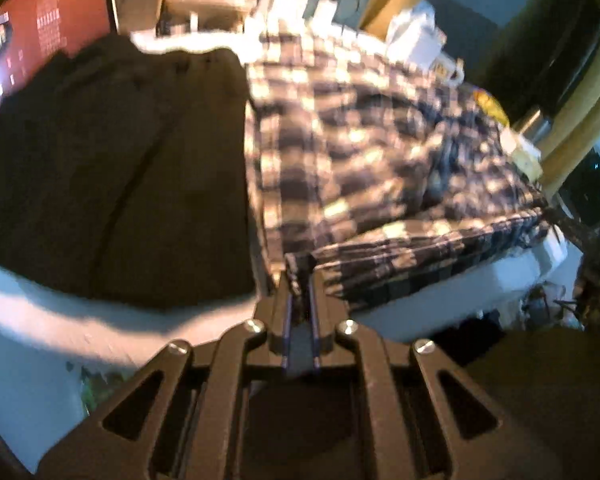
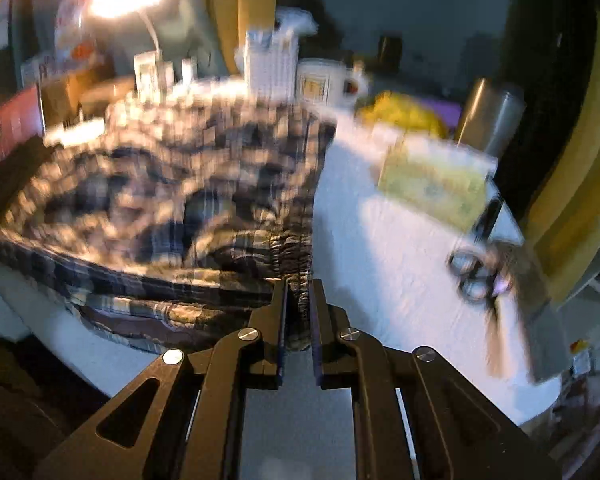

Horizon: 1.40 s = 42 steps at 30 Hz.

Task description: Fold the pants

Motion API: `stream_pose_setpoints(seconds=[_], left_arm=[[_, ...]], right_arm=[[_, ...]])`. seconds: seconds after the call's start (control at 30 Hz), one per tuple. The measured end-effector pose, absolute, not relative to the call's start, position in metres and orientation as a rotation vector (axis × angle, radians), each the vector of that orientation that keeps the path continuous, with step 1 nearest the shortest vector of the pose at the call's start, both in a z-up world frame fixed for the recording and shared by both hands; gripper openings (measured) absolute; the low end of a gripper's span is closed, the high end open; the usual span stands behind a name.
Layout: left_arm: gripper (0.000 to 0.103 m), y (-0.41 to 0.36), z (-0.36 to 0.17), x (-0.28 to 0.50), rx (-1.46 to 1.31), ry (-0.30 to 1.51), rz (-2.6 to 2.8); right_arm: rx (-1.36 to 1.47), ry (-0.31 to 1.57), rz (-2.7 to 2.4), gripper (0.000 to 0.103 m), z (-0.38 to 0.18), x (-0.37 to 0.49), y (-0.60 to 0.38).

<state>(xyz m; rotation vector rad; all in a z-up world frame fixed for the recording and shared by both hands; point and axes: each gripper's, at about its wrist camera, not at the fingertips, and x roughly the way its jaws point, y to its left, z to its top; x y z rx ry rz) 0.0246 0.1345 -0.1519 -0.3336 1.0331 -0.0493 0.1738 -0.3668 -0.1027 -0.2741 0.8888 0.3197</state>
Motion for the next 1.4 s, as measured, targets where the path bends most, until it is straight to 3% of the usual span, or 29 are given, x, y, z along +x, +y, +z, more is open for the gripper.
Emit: stream_pose_setpoints(seconds=[0.2,0.27,0.33,0.37,0.53,0.8,0.9,0.93,1.03,1.1,1.27,1.4], left_arm=[[0.013,0.149,-0.146,0.018,-0.387,1.059,-0.060],[0.014,0.156,-0.133,0.017,-0.348,1.029,0.001],[0.015,0.166,-0.116,0.016,-0.347,0.964,0.041],[0.015,0.168,-0.112,0.017,-0.348,0.944,0.051],[0.016,0.157,-0.100,0.033,-0.323,0.868,-0.014],[0.018,0.097,-0.135,0.042,-0.179,0.952,-0.057],[0.021,0.089,-0.139,0.031,-0.132,0.955,-0.045],[0.023,0.088,-0.140,0.027,-0.122,0.957,-0.054],[0.041,0.085,-0.139,0.018,-0.064,0.963,-0.057],[0.044,0.083,-0.136,0.012,-0.033,0.953,-0.058],[0.074,0.085,-0.139,0.010,0.004,0.935,-0.033],[0.081,0.076,-0.157,0.023,0.086,0.964,-0.030]], right_arm=[[-0.248,0.907,0.296,0.014,-0.108,0.174,-0.380],[-0.263,0.871,0.277,0.039,-0.101,0.174,-0.380],[-0.251,0.836,0.265,0.057,-0.091,0.175,-0.383],[-0.245,0.824,0.264,0.061,-0.089,0.174,-0.384],[-0.292,0.782,0.255,0.061,-0.086,0.172,-0.382],[-0.365,0.800,0.245,0.061,-0.096,0.157,-0.386],[-0.410,0.792,0.251,0.069,-0.098,0.149,-0.385],[-0.417,0.794,0.253,0.074,-0.099,0.147,-0.386],[-0.421,0.799,0.244,0.075,-0.101,0.145,-0.388],[-0.420,0.800,0.241,0.075,-0.101,0.145,-0.389],[-0.429,0.813,0.245,0.075,-0.105,0.145,-0.389],[-0.428,0.830,0.246,0.075,-0.112,0.147,-0.389]])
